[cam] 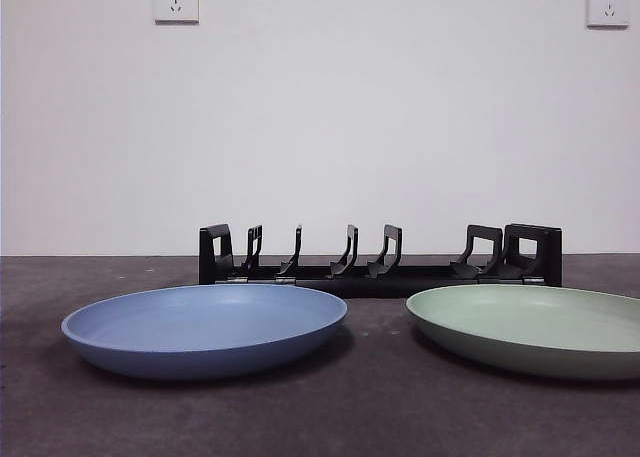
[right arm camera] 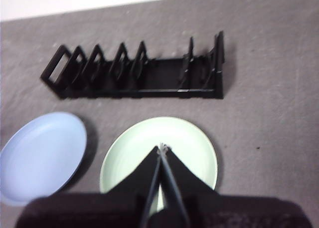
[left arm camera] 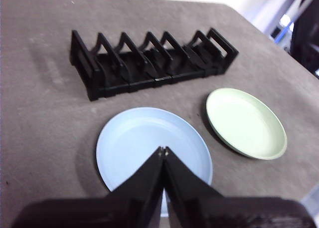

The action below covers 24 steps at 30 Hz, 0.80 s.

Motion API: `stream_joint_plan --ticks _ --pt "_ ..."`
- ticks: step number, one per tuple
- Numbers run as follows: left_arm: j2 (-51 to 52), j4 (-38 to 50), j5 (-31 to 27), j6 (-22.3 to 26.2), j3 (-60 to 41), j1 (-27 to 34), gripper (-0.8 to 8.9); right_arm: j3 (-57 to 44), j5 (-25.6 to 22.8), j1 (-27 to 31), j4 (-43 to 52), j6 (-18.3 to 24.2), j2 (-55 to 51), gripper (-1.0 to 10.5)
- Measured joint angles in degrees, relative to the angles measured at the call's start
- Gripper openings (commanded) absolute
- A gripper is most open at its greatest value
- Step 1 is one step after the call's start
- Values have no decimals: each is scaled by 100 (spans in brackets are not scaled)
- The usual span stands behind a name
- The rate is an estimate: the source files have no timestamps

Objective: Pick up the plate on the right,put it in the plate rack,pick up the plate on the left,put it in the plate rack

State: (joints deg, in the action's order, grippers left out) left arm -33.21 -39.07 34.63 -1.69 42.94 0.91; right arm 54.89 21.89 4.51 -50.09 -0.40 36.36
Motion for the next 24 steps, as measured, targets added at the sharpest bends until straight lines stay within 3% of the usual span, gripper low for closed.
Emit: stream_joint_plan --ticks 7,15,16,18,19,21,24 --pt "-457 -1128 11 470 1211 -446 -7 756 306 -11 -1257 297 358 -11" --pt "-595 -1410 11 664 1587 -748 26 767 310 -153 -1351 450 358 10" --pt "-601 -1412 11 664 1587 -748 151 769 310 -153 -1351 452 358 63" --pt "-603 -1412 11 664 1587 -752 539 796 332 -153 -1340 452 365 300" --pt "-605 -1412 11 664 1587 -758 648 804 354 -153 -1329 452 365 422" --pt "-605 -1410 39 664 1587 -822 660 809 365 -153 -1331 450 365 569" --pt "-654 -1405 350 686 1587 -973 659 809 415 -153 -1331 448 385 567"
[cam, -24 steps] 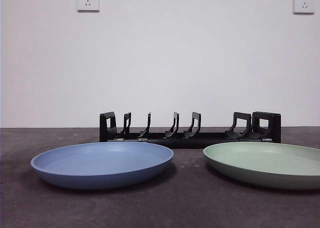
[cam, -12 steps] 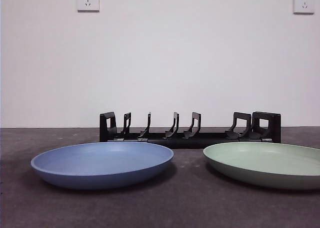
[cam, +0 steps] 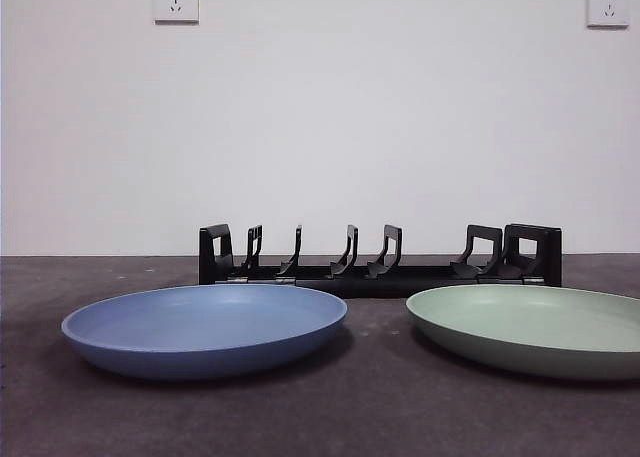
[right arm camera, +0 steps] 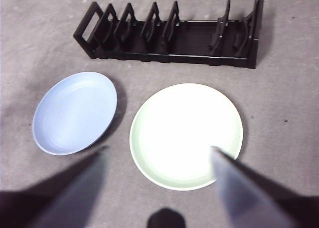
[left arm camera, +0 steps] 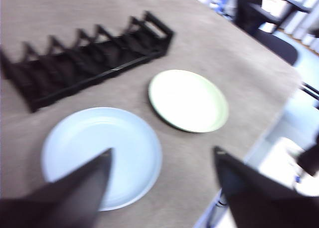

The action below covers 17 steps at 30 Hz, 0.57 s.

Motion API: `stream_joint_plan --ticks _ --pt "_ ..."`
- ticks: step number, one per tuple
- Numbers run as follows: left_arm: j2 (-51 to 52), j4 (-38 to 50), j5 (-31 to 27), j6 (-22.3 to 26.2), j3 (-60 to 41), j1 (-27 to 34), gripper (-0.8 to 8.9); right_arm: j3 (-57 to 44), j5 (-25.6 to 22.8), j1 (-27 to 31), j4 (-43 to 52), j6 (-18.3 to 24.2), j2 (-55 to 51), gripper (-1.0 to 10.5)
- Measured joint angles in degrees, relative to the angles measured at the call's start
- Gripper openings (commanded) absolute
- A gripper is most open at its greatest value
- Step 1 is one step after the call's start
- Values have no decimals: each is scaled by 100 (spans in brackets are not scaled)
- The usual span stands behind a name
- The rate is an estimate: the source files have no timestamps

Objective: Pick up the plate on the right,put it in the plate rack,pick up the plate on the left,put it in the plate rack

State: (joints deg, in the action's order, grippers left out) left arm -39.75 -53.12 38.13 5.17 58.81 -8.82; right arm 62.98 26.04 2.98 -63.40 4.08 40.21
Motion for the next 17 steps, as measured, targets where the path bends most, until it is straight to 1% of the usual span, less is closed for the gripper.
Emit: stream_joint_plan --ticks 3,8,14,17 --pt "-168 136 236 85 7 -221 658 0 13 0 -4 -50 109 567" --pt "-568 131 264 197 278 -669 658 2 -35 0 -11 -83 638 563" --pt "-1086 179 260 367 540 -1268 658 2 -481 0 44 -85 2052 563" --pt "-1300 225 258 383 540 -1464 658 2 -507 2 234 -85 2865 562"
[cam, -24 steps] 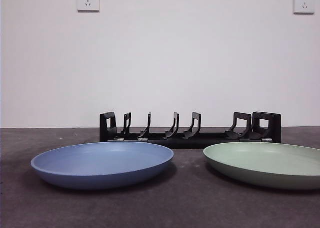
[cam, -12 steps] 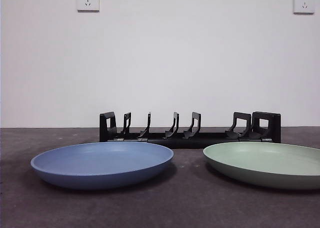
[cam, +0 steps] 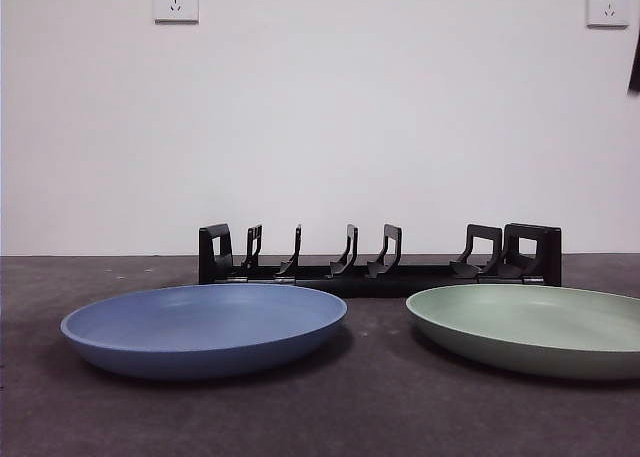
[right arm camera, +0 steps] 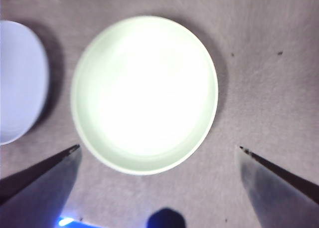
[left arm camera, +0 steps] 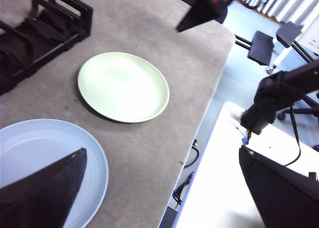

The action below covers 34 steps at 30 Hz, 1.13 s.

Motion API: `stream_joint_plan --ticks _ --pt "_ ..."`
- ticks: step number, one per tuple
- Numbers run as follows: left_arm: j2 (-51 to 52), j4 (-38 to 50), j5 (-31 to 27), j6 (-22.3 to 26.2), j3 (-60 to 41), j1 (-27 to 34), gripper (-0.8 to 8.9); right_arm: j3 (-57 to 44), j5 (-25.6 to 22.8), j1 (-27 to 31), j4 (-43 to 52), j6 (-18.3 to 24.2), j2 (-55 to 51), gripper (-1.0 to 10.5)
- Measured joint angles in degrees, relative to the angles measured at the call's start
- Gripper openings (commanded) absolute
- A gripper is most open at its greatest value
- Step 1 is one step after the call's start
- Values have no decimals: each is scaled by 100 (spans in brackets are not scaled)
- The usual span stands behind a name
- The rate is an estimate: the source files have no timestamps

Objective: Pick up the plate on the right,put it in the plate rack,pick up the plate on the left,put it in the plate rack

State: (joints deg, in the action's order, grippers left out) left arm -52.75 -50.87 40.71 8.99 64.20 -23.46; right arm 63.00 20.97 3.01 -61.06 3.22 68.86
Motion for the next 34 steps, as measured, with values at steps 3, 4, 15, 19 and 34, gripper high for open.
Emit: stream_joint_plan --ticks 3,4,15,19,34 --pt "-70 44 0 0 0 -149 658 0 -4 -2 170 0 529 561" --pt "-79 48 0 2 0 -195 658 0 -4 -2 225 0 678 560" --pt "-83 256 -13 140 0 -437 658 0 -107 -2 741 2 2124 499" --pt "-103 258 -24 149 0 -442 658 0 -107 -2 894 2 2465 499" --pt "-208 337 -35 149 0 -444 658 0 -146 -81 1167 2 3075 278"
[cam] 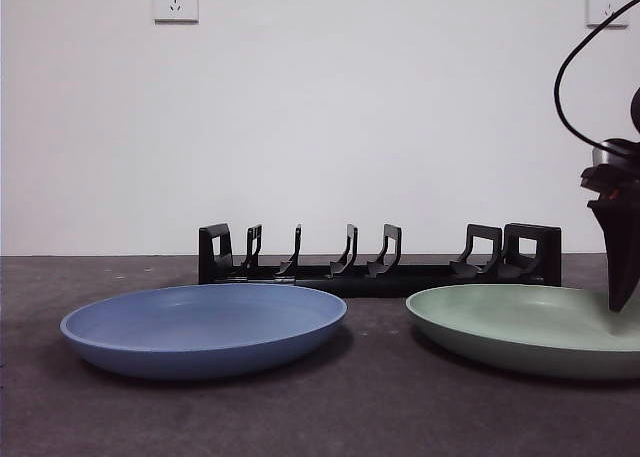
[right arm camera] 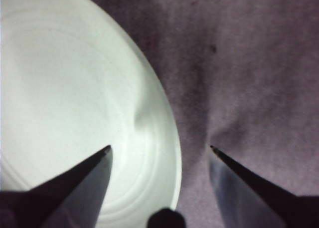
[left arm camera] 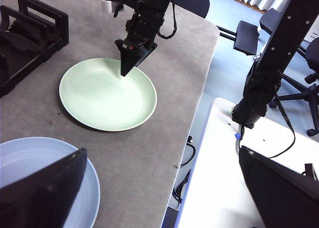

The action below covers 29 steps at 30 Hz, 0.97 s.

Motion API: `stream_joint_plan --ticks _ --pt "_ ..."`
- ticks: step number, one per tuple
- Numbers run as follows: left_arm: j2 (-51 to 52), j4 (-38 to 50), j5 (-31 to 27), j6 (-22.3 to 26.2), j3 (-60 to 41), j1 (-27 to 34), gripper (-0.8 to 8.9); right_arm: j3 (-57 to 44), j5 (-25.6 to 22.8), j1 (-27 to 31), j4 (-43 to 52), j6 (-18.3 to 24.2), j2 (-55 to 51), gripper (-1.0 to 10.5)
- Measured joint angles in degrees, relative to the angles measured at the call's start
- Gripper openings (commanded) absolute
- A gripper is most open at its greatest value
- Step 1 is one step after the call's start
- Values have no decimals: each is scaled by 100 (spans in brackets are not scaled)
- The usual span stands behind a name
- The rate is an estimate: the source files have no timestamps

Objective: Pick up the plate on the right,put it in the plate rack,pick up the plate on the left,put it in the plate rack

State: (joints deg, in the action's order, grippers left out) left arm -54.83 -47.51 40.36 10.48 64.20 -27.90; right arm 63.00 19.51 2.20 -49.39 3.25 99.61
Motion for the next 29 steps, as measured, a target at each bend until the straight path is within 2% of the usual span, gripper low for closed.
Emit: stream_joint_plan --ticks 8,14,18,29 --pt "-59 4 -31 0 0 0 658 0 -87 -66 7 9 136 -20" --pt "-59 4 -35 72 0 -7 658 15 2 -42 13 83 133 -16" --pt "-57 4 -299 295 0 -170 658 31 26 -42 -28 87 11 -16" --pt "-245 13 -1547 1609 0 -1106 658 815 369 -63 -929 94 -1443 -16"
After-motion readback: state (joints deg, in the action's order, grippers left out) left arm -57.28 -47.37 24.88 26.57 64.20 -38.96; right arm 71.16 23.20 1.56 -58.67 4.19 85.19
